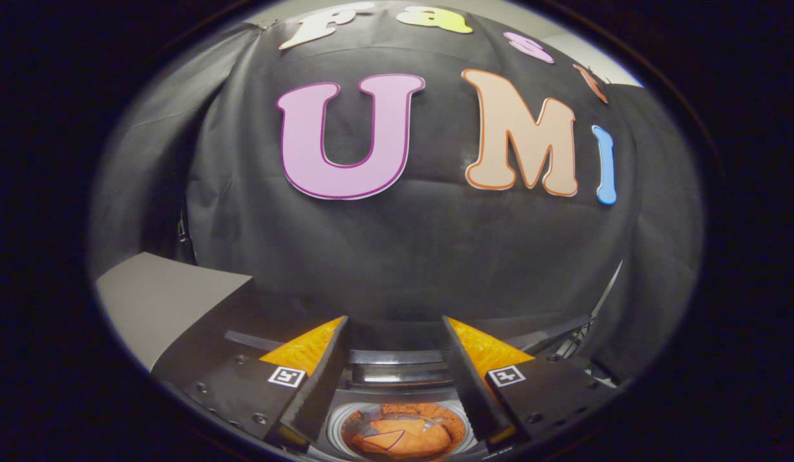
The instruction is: Put the clothes into the washing machine and then close the washing machine lid.
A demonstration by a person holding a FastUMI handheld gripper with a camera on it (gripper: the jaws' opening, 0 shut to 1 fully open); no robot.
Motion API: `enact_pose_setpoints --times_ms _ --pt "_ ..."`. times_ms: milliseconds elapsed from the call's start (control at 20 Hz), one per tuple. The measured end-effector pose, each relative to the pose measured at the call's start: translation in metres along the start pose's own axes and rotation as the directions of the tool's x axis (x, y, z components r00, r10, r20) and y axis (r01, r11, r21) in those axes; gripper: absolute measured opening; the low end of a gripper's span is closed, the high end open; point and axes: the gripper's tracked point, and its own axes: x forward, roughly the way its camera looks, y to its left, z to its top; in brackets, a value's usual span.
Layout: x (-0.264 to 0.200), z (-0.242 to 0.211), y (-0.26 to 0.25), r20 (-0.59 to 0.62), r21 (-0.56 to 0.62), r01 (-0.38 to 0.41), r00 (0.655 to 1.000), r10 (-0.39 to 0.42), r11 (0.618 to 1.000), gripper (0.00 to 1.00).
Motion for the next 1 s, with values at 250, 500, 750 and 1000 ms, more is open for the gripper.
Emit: enact_pose_setpoints --times_ms 250,500,750,1000 --pt "-0.021 -0.017 -0.001 -0.030 -0.019 -0.009 1.000 0.008 1.000 0.89" --pt "-0.037 -0.039 -0.006 -0.085 -0.086 0.001 0.996 -0.009 0.996 0.92" --pt "-0.043 -0.047 -0.006 -0.085 -0.095 -0.008 0.996 0.000 0.995 0.97" --pt "-0.050 -0.044 -0.006 -0.075 -0.090 -0.010 0.997 0.003 0.996 0.97"
